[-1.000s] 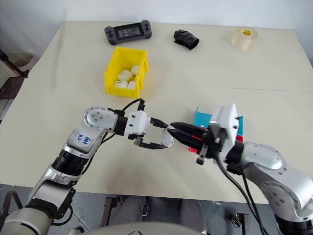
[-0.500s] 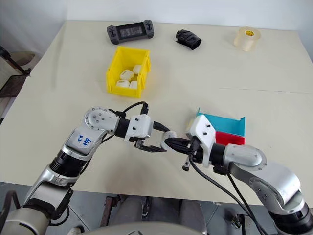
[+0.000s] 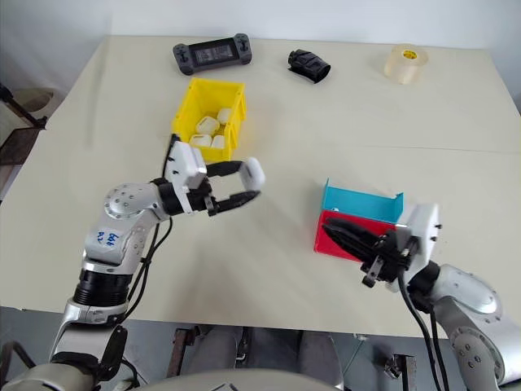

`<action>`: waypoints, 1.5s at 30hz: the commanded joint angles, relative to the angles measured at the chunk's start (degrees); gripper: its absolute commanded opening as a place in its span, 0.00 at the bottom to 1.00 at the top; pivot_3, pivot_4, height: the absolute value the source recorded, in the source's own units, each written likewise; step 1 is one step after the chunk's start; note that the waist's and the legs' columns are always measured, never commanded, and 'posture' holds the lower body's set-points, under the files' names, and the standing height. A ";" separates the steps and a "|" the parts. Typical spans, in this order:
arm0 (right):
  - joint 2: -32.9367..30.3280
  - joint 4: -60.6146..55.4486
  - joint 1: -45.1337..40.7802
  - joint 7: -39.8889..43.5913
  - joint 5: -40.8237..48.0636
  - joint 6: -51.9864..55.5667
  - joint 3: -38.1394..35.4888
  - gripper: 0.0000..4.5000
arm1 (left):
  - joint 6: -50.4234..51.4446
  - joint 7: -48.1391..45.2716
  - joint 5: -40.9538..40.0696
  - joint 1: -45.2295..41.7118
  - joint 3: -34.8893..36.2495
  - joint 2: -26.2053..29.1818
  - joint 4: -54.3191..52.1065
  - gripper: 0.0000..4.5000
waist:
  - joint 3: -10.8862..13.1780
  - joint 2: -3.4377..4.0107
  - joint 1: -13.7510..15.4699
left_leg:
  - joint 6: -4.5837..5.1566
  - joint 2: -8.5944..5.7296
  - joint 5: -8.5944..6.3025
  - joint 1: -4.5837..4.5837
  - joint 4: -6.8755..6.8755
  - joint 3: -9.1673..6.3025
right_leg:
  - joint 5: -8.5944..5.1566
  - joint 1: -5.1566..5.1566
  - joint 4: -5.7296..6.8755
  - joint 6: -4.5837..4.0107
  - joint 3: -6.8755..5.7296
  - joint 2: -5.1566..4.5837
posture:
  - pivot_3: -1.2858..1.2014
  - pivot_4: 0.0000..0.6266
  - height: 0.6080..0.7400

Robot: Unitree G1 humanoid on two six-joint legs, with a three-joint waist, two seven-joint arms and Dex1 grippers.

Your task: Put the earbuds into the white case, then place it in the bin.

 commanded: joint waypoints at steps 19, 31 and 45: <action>1.13 -4.49 4.80 -3.44 -3.42 -5.46 -4.91 0.99 | -10.35 27.08 7.68 -21.48 6.36 -6.61 33.57 0.62 | 0.00 -0.10 0.01 | -0.08 -0.29 0.05 -0.01 -0.02 0.08 | 0.02 -0.14 0.16 0.03 0.00 -0.01 | 0.52 0.24 1.00; 1.94 -5.49 3.77 -5.29 -3.71 -5.23 -3.05 1.00 | -11.71 21.50 6.49 -17.17 3.45 -6.37 23.09 0.99 | 0.03 -0.17 0.04 | -0.08 -0.25 0.05 -0.07 0.03 0.14 | 0.02 -0.34 0.46 0.03 0.06 -0.07 | 0.52 0.24 1.00; -2.18 3.39 1.37 3.14 -4.27 -6.27 -4.31 1.00 | -12.53 -8.92 -10.53 14.53 10.99 11.77 -6.46 0.99 | -0.01 -0.11 -1.17 | -0.16 0.04 0.09 0.04 -0.10 0.21 | -0.03 -0.34 0.41 -0.05 0.19 0.00 | 0.52 0.24 1.00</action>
